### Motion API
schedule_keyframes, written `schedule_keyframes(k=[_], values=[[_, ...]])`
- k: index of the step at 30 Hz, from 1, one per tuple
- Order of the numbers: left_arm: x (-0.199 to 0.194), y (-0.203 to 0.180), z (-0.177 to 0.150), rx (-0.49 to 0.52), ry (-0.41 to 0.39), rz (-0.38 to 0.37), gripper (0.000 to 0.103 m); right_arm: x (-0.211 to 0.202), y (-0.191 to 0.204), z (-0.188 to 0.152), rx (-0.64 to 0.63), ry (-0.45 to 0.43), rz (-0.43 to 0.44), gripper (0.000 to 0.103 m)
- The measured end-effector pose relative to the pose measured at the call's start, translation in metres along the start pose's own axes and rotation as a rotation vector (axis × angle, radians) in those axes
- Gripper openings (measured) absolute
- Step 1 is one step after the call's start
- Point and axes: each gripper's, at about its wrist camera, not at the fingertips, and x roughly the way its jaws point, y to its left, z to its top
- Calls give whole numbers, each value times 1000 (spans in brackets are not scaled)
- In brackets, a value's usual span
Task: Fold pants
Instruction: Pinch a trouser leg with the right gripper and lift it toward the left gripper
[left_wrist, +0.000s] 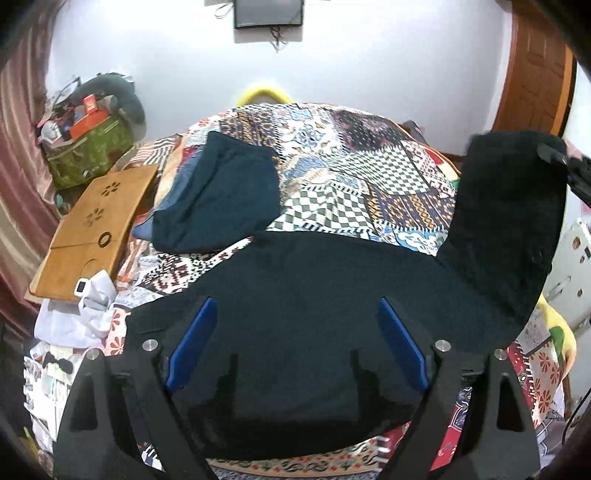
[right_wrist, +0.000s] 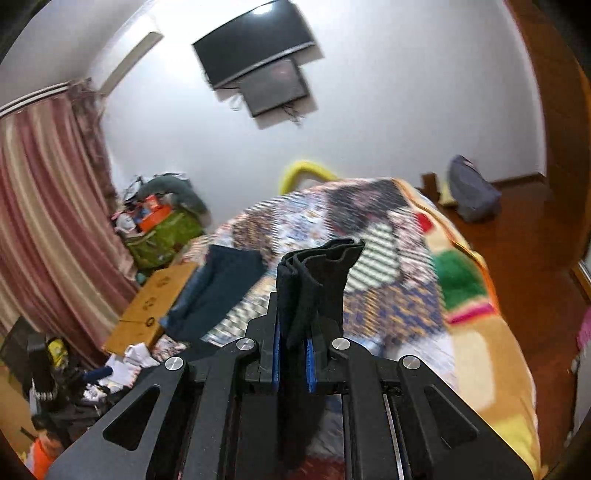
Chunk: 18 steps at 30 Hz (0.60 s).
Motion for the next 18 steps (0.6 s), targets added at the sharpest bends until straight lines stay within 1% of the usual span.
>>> schedule_keyframes(k=[4,8,10,11,13,17,18], values=[[-11,18,-3,-37,-20,11,89,37,42,13,-46,50,53,8],[-20,38,-9,-77,-33,27,89,67,82,3,-110,119,112,8],[-23,46,-13,-92,-33,37,90,81,105,-13,-146,161,155,8],[-24,50,-15,-98,-32,43,90,85,109,-17,-154,176,169,8],[-26,59,-20,-113,-26,53,90,95,126,-38,-187,228,203,8],[-28,73,-31,-145,-9,64,90,112,148,-78,-253,341,231,8],[-29,76,-34,-154,-4,65,90,117,152,-93,-278,379,235,8]])
